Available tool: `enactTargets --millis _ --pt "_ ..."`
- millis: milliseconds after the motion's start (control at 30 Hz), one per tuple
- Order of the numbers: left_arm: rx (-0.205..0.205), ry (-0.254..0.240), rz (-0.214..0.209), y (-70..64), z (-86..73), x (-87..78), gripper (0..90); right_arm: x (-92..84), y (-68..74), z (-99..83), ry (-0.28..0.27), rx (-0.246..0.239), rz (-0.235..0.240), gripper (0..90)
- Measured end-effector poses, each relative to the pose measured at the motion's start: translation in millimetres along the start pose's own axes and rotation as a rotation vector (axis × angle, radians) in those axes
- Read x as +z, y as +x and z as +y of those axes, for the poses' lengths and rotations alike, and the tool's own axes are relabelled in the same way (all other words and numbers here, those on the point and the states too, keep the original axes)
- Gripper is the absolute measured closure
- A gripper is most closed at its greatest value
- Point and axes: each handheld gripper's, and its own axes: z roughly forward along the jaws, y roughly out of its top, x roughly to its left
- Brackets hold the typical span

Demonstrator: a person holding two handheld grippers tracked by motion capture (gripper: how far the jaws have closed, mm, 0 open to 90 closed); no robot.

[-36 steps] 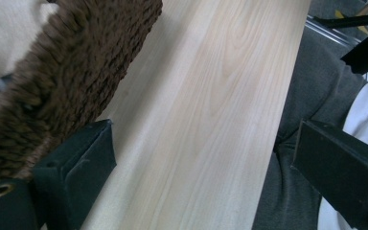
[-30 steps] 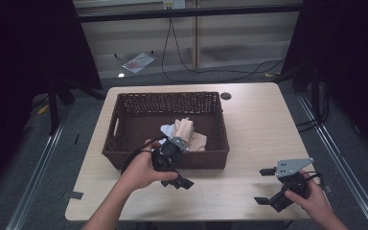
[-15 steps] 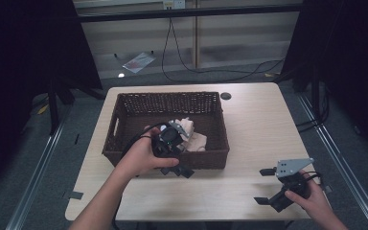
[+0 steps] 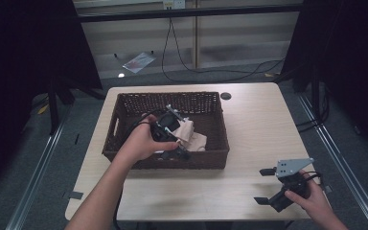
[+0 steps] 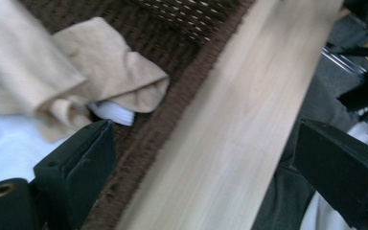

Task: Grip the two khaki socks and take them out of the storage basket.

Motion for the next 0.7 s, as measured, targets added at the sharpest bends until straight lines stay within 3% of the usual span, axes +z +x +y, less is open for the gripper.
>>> enactTargets --millis 300,700 --pt "-0.048 -0.005 0.035 14.2 10.6 0.1 8.4 -0.1 0.0 0.0 -0.001 0.000 0.000 2.0" --pt "-0.165 -0.003 0.104 42.6 15.9 8.7 13.5 -0.2 0.2 0.2 -0.001 -0.005 0.000 2.0"
